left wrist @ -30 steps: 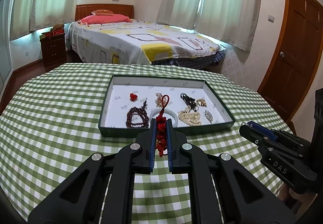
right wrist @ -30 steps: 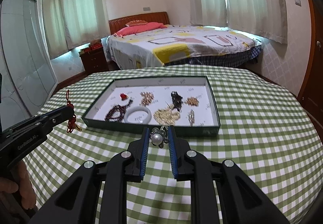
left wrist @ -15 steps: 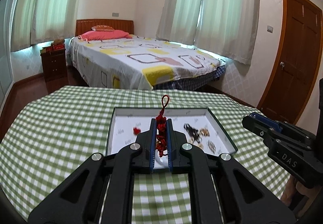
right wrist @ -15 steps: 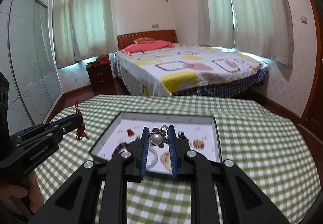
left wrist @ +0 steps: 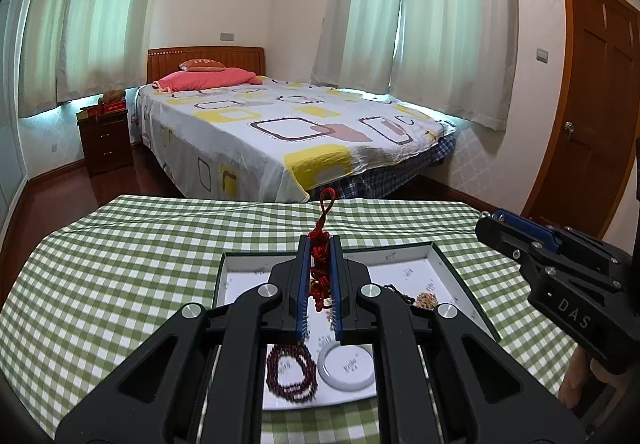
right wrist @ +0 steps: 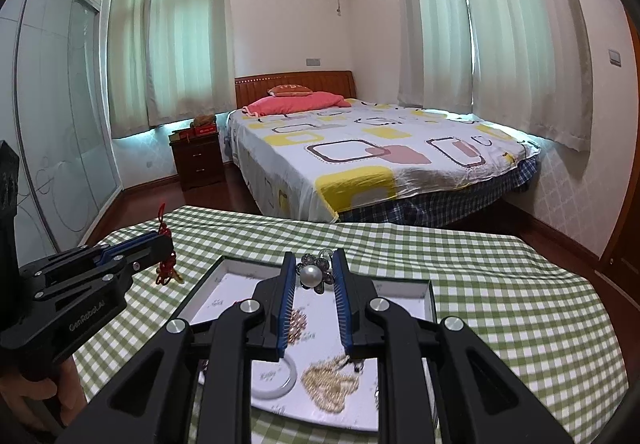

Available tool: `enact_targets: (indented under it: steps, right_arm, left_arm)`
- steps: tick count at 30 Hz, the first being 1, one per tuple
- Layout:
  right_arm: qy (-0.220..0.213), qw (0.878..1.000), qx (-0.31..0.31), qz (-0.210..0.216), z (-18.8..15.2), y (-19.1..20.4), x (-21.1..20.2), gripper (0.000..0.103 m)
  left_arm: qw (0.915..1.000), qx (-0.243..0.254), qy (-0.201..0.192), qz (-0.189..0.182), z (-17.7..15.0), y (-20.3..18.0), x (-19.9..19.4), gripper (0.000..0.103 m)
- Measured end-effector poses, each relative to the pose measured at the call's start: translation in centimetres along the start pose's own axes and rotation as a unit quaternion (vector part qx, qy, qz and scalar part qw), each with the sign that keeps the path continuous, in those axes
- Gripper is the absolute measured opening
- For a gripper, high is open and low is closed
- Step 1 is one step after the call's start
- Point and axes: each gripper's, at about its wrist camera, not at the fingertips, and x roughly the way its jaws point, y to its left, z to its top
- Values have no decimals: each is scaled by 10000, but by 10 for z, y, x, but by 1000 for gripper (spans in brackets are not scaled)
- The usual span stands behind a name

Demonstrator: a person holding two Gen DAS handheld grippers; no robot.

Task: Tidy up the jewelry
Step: 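Carry the red charm with the left tool into the box while the right tool carries the ring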

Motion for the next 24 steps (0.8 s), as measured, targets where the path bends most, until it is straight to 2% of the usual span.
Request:
enact_targets:
  steps: [11,24]
  right_arm:
    - [129,9998,-58,-153,1,-21,47,20]
    - [940,9951,57,-291,-26,-50,116,20]
  left_arm:
    - [9997,136,200,42,3,-1,61,10]
    - [9933,-14,1153,96,-19,8,142,10]
